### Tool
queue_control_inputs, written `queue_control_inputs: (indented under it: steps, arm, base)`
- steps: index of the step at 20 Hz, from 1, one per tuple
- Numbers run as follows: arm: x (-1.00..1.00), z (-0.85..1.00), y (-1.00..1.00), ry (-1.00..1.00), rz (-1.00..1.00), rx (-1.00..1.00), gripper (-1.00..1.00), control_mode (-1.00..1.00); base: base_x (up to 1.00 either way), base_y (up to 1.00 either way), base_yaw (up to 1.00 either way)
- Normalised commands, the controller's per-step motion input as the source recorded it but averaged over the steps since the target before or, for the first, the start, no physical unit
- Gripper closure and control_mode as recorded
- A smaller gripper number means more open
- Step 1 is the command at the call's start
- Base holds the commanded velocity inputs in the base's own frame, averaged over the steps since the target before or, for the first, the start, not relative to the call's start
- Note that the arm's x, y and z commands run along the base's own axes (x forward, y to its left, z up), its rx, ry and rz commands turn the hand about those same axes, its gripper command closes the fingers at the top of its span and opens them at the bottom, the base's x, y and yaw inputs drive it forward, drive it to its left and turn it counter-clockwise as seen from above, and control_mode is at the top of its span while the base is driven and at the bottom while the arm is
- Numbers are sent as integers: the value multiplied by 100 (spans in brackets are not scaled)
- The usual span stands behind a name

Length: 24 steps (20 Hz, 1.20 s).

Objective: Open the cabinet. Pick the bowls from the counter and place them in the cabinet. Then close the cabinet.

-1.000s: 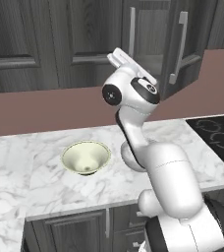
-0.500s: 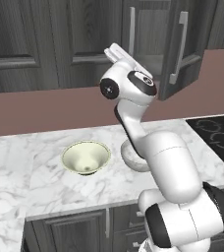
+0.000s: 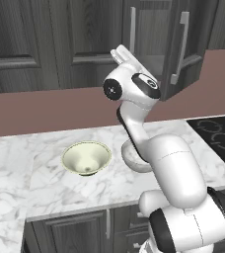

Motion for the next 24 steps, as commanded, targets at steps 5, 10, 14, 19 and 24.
queue_control_inputs:
  steps: [5,10,14,19,24]
  arm:
    - [-4,0,-99,-1,-7,13,-100,-100]
    - [-2,0,-100,-3,-8,12,-100,-100]
    - [-19,0,-100,-8,-8,14,-100,-100]
    - [-25,0,-100,-13,-8,14,-100,-100]
    - [-12,0,-100,-13,-6,13,-100,-100]
  base:
    - [0,0,0]
    - [0,0,0]
    - [0,0,0]
    - [0,0,0]
    - [0,0,0]
